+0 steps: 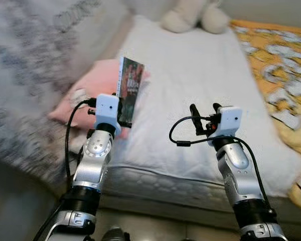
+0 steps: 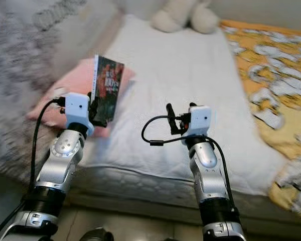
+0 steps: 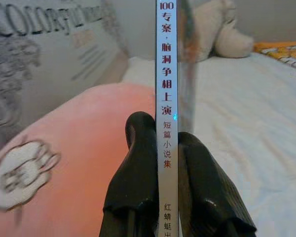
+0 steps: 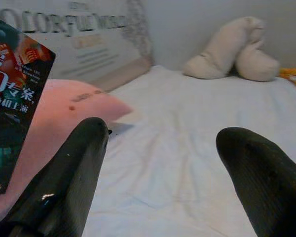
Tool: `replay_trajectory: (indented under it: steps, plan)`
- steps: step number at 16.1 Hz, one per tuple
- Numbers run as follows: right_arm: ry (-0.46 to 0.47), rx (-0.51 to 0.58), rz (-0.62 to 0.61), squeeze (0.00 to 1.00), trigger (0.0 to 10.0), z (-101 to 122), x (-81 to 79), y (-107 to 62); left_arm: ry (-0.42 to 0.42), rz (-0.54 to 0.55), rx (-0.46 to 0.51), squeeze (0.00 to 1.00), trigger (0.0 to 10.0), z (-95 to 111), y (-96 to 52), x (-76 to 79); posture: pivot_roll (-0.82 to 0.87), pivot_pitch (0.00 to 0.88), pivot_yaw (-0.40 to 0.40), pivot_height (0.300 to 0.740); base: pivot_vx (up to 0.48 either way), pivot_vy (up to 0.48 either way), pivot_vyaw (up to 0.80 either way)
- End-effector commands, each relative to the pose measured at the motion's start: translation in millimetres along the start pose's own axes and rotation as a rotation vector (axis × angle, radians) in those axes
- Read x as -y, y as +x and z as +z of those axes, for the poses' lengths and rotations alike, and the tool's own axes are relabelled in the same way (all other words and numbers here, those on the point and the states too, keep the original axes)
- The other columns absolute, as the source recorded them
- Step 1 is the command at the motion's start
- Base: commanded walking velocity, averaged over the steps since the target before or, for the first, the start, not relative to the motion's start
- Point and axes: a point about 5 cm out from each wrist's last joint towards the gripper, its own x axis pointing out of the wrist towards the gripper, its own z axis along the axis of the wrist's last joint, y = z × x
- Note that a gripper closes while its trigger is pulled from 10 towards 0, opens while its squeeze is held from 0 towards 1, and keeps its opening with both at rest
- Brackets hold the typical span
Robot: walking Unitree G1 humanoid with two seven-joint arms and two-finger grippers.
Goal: Clean up the room
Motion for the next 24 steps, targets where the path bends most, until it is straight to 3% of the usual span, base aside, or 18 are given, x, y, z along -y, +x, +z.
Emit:
replay_trajectory:
  steps: [1,3,5,7,10,17,19,20,22,24]
  plan:
    - [-0.006,0.011,-0.011,0.00,10.0,2.9,2.3,-1.9,0.007,-0.059,0.087,0.00,10.0,21.4,9.6,7.8,-0.05,0.000,0.002,0.740,0.000,0.000,0.00]
    - [0.001,0.013,-0.010,0.00,10.0,2.9,1.5,-2.4,0.015,-0.091,0.102,0.00,10.0,28.0,15.1,12.5,-0.05,0.000,-0.002,0.740,0.000,0.000,0.00]
    - [0.005,0.009,-0.005,0.00,10.0,1.6,-1.8,-2.5,-0.017,-0.121,0.101,0.00,10.0,41.4,31.0,19.7,-0.05,0.000,-0.002,0.740,0.000,0.000,0.00]
    - [0.006,0.011,-0.004,0.00,10.0,1.3,-3.1,-3.8,-0.045,-0.147,0.116,0.00,10.0,50.1,37.0,26.0,-0.06,0.000,0.006,0.740,0.000,0.000,0.00]
    - [0.010,0.009,-0.014,0.00,10.0,0.8,-2.0,-6.4,-0.108,-0.132,0.092,0.00,10.0,43.4,36.2,22.6,-0.07,0.000,0.009,0.740,0.310,-0.363,0.00]
    - [0.001,-0.011,-0.004,0.00,10.0,-1.7,-3.1,-12.9,-0.111,-0.123,0.058,0.00,10.0,39.3,43.3,15.0,-0.08,0.000,0.001,0.740,0.093,-0.100,0.00]
    - [0.003,-0.013,-0.001,0.00,10.0,-1.7,-4.3,-13.2,-0.167,-0.157,0.052,0.00,10.0,41.7,46.9,16.8,-0.08,0.000,0.001,0.740,0.000,0.000,0.00]
    - [0.005,-0.015,0.001,0.00,10.0,-1.9,-5.1,-13.2,-0.360,-0.201,0.004,0.00,10.0,41.7,53.1,19.9,-0.08,0.000,0.002,0.740,0.000,0.000,0.00]
    - [0.008,-0.018,0.005,0.00,10.0,-1.9,-6.4,-13.9,-0.510,-0.260,-0.055,0.00,10.0,40.9,61.3,20.8,-0.08,0.000,0.002,0.740,0.000,0.000,0.00]
    - [0.007,-0.019,0.008,0.00,10.0,-2.1,-7.6,-18.0,-0.513,-0.271,-0.079,0.00,10.0,43.8,67.9,15.3,-0.10,0.006,0.011,0.740,0.000,0.000,0.00]
